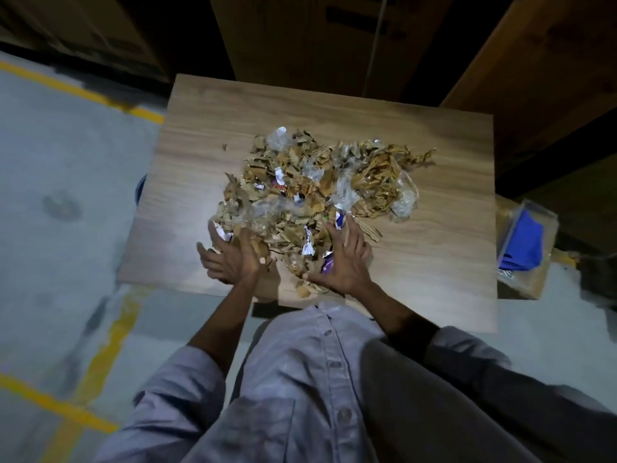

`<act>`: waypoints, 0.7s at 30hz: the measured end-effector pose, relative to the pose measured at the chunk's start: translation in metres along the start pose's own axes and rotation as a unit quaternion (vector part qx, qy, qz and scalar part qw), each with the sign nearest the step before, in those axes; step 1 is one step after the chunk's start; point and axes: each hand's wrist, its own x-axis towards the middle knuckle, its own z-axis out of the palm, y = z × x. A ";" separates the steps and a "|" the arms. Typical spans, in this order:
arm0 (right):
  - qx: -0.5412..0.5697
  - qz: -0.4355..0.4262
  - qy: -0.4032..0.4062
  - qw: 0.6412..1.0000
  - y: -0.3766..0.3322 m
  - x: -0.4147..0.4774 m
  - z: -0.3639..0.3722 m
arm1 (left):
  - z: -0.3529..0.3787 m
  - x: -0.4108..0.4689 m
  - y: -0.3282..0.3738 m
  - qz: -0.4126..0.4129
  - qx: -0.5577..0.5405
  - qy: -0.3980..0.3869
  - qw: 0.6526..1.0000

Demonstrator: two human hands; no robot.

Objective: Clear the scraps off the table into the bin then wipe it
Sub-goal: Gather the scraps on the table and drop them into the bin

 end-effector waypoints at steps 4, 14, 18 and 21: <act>0.024 0.054 -0.017 0.998 -0.017 0.013 0.009 | 0.015 0.020 -0.017 0.098 -0.062 -0.093 0.989; 0.202 0.075 -0.043 0.976 -0.074 0.052 -0.001 | 0.044 -0.017 0.002 0.094 -0.110 -0.037 0.989; 0.201 0.158 -0.035 0.966 -0.084 0.056 -0.001 | 0.036 -0.003 0.007 0.008 -0.094 -0.068 0.993; 0.242 0.198 -0.059 0.948 -0.099 0.067 0.006 | 0.038 -0.001 0.013 0.031 -0.099 -0.138 0.985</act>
